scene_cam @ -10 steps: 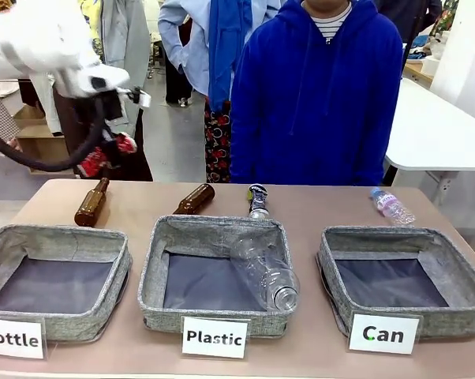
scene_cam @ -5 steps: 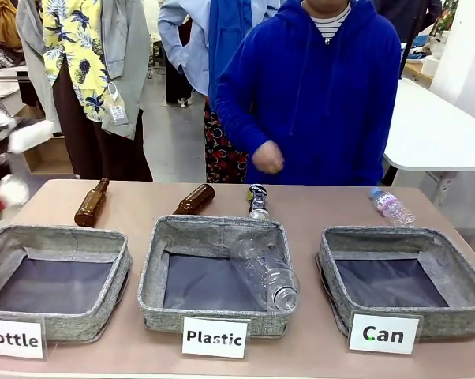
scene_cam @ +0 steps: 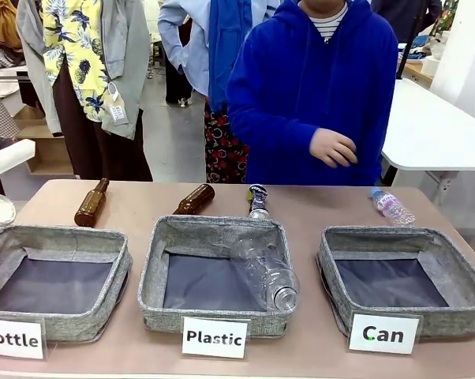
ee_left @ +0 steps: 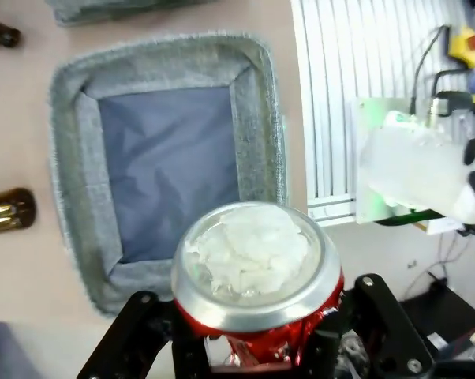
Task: Sort the can waste into the basket.
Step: Pick up the can waste from the table and place it in the right Fabric basket.
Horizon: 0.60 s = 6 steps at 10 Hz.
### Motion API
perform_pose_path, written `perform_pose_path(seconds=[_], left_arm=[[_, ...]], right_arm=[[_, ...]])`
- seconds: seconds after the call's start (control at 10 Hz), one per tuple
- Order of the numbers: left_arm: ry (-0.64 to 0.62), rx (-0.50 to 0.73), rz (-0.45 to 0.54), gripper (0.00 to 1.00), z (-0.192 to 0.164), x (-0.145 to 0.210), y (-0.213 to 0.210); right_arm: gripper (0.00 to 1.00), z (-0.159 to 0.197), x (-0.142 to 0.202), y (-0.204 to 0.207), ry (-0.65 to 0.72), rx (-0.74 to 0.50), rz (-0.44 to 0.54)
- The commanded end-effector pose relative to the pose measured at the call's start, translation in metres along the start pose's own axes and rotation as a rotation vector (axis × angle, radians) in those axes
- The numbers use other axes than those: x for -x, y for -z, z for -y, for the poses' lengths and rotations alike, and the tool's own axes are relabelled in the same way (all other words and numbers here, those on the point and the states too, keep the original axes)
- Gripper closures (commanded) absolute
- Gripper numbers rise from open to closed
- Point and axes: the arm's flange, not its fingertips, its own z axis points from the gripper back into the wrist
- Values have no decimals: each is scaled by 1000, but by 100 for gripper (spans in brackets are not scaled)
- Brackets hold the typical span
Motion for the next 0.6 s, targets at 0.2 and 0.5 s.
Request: perform_pose_path(seconds=[0.2,0.5], left_arm=[[282,-194,151,100,-1,-100,-4],[536,-264,257,100,19,-216,-24]], right_arm=[[0,-30,3,-68,-226,227,-121],[0,-23,-1,-143,-340,410,-72]])
